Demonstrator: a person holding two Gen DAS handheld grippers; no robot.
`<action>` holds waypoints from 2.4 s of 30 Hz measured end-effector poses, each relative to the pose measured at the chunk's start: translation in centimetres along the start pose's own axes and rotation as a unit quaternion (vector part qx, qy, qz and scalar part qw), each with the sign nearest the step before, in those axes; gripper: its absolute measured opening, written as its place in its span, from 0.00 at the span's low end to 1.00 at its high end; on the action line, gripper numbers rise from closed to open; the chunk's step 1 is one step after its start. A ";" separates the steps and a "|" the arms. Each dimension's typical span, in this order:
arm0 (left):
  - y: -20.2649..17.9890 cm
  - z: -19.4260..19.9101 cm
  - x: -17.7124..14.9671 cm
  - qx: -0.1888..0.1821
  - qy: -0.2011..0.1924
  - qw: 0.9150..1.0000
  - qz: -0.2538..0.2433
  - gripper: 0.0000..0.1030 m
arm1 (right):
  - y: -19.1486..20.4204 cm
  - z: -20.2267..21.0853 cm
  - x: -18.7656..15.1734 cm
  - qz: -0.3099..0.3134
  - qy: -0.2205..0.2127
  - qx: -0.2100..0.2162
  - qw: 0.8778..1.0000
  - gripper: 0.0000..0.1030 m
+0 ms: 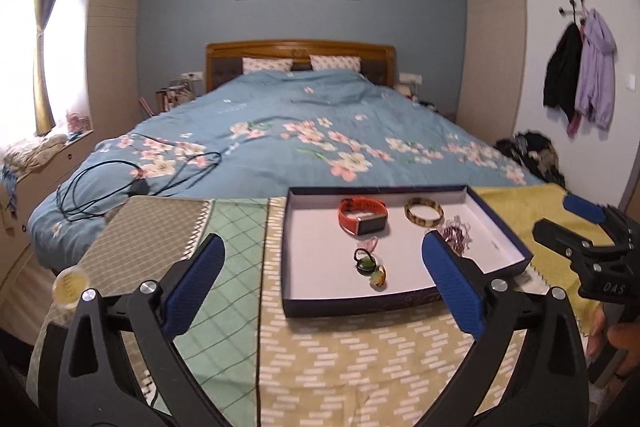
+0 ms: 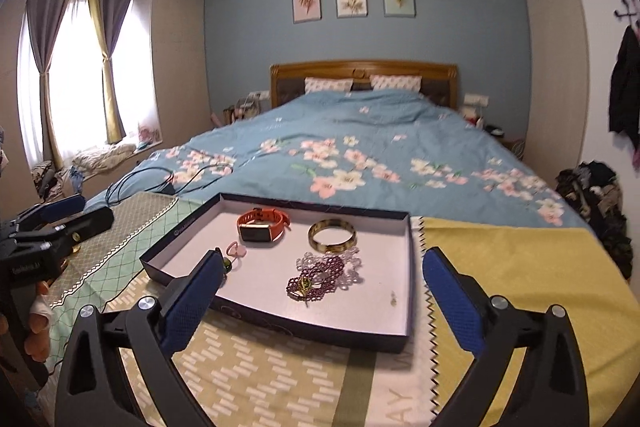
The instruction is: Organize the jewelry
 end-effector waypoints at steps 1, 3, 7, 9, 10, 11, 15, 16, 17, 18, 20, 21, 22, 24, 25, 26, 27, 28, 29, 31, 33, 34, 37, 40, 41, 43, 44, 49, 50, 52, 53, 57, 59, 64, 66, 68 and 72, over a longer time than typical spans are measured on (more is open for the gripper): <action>0.2 0.9 0.0 0.005 -0.012 1.000 0.003 0.95 | 0.1 0.6 -0.1 0.000 -0.008 -0.002 1.000 0.94; 0.5 2.4 0.1 0.017 -0.036 0.999 0.001 0.95 | 0.4 1.7 0.0 0.004 -0.025 -0.006 1.000 0.94; 0.4 4.8 0.3 0.018 -0.063 0.998 0.010 0.95 | 1.2 3.5 0.0 0.011 -0.051 -0.014 0.999 0.94; 0.2 5.8 0.1 0.021 -0.068 0.997 0.008 0.95 | 1.6 4.0 -0.1 0.015 -0.056 -0.020 0.998 0.94; 0.0 6.2 0.0 0.024 -0.071 0.997 0.006 0.95 | 1.7 4.2 -0.1 0.015 -0.057 -0.022 0.998 0.94; -0.1 6.4 -0.1 0.026 -0.072 0.997 0.005 0.95 | 1.8 4.4 -0.2 0.016 -0.060 -0.024 0.998 0.94; -0.7 8.0 -0.2 0.026 -0.089 0.996 0.006 0.95 | 2.2 5.7 -0.2 0.019 -0.083 -0.030 0.996 0.94; -0.8 8.3 -0.1 0.025 -0.095 0.995 0.006 0.95 | 2.2 6.1 -0.2 0.019 -0.090 -0.029 0.995 0.94; -0.9 8.8 -0.1 0.025 -0.102 0.994 0.005 0.95 | 2.2 6.4 -0.1 0.018 -0.096 -0.027 0.995 0.94; -1.0 9.2 -0.1 0.024 -0.108 0.994 0.005 0.95 | 2.2 6.6 -0.1 0.018 -0.100 -0.028 0.994 0.94; -1.2 9.9 -0.1 0.023 -0.116 0.993 0.004 0.95 | 2.1 6.9 0.0 0.018 -0.106 -0.033 0.994 0.94; -1.3 10.1 -0.1 0.023 -0.118 0.993 0.003 0.95 | 2.1 7.0 0.0 0.017 -0.106 -0.033 0.994 0.94; -1.4 10.2 -0.1 0.023 -0.120 0.993 0.003 0.95 | 2.0 7.2 0.0 0.014 -0.108 -0.036 0.993 0.94; -1.6 10.7 -0.2 0.022 -0.122 0.992 0.003 0.95 | 2.0 7.4 -0.1 0.010 -0.111 -0.036 0.993 0.94; -1.7 10.9 -0.3 0.022 -0.123 0.992 0.003 0.95 | 2.1 7.5 -0.2 0.010 -0.111 -0.037 0.993 0.94; -1.8 11.1 -0.3 0.021 -0.125 0.992 0.003 0.95 | 2.1 7.6 -0.2 0.010 -0.112 -0.038 0.993 0.94; -1.8 11.1 -0.3 0.021 -0.125 0.992 0.002 0.95 | 2.1 7.6 -0.3 0.012 -0.112 -0.038 0.993 0.94; -1.9 11.1 -0.2 0.021 -0.125 0.992 0.001 0.95 | 2.2 7.7 -0.3 0.013 -0.112 -0.039 0.993 0.94; -2.0 11.2 -0.2 0.020 -0.126 0.992 0.000 0.95 | 2.3 7.8 -0.4 0.013 -0.113 -0.039 0.993 0.94; -2.1 11.3 -0.2 0.019 -0.128 0.992 0.000 0.95 | 2.3 8.1 -0.4 0.012 -0.117 -0.040 0.992 0.94; -2.2 11.5 -0.1 0.019 -0.131 0.991 0.000 0.95 | 2.2 8.2 -0.3 0.010 -0.121 -0.041 0.992 0.94; -2.2 11.4 -0.1 0.020 -0.133 0.991 -0.001 0.95 | 2.3 8.3 -0.3 0.010 -0.122 -0.041 0.992 0.94; -2.3 11.6 -0.2 0.019 -0.136 0.991 -0.002 0.95 | 2.2 8.4 -0.3 0.008 -0.124 -0.043 0.991 0.94; -2.5 11.9 -0.3 0.015 -0.138 0.990 -0.001 0.95 | 2.1 8.6 -0.3 0.006 -0.126 -0.044 0.991 0.94; -2.5 11.9 -0.3 0.014 -0.138 0.990 -0.001 0.95 | 2.2 8.6 -0.3 0.006 -0.127 -0.044 0.991 0.94; -2.6 11.9 -0.3 0.014 -0.137 0.990 -0.001 0.95 | 2.2 8.7 -0.2 0.007 -0.128 -0.045 0.991 0.94; -2.5 11.9 -0.4 0.013 -0.137 0.990 0.000 0.95 | 2.3 8.8 -0.2 0.007 -0.128 -0.044 0.991 0.94; -2.4 11.9 -0.4 0.012 -0.137 0.991 0.002 0.95 | 2.4 8.7 -0.1 0.007 -0.130 -0.048 0.990 0.94; -2.5 11.8 -0.4 0.012 -0.137 0.991 0.002 0.95 | 2.4 8.7 -0.1 0.006 -0.131 -0.048 0.990 0.94; -2.5 11.9 -0.4 0.010 -0.136 0.991 0.002 0.95 | 2.3 8.8 -0.1 0.005 -0.132 -0.050 0.990 0.94; -2.5 11.8 -0.4 0.009 -0.136 0.991 0.002 0.95 | 2.3 8.9 -0.1 0.005 -0.134 -0.051 0.990 0.94; -2.7 11.7 -0.5 0.006 -0.135 0.991 0.001 0.95 | 2.3 9.0 -0.2 0.006 -0.132 -0.054 0.990 0.94; -2.8 11.5 -0.6 0.005 -0.133 0.991 0.000 0.95 | 2.2 9.1 -0.2 0.003 -0.131 -0.054 0.990 0.94; -3.0 11.7 -0.7 0.003 -0.135 0.991 -0.001 0.95 | 2.0 9.4 -0.1 0.000 -0.130 -0.058 0.990 0.94; -3.1 11.7 -0.7 0.002 -0.135 0.991 -0.002 0.95 | 2.0 9.5 -0.2 0.000 -0.130 -0.060 0.990 0.94; -3.2 11.7 -0.7 0.001 -0.133 0.991 -0.002 0.95 | 2.0 9.4 -0.2 0.000 -0.128 -0.062 0.990 0.94; -3.2 11.7 -0.8 -0.001 -0.130 0.992 0.000 0.95 | 1.9 9.3 -0.3 -0.004 -0.126 -0.064 0.990 0.94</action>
Point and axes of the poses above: each gripper's, at about its wrist camera, not at the fingertips, and z roughly against the way its jaws point, y to its left, x to its top, the point moved 3 cm from there along -z, roughly the way its jaws point, and after that the axes turned 2 degrees about -y, right-handed, at the moved point
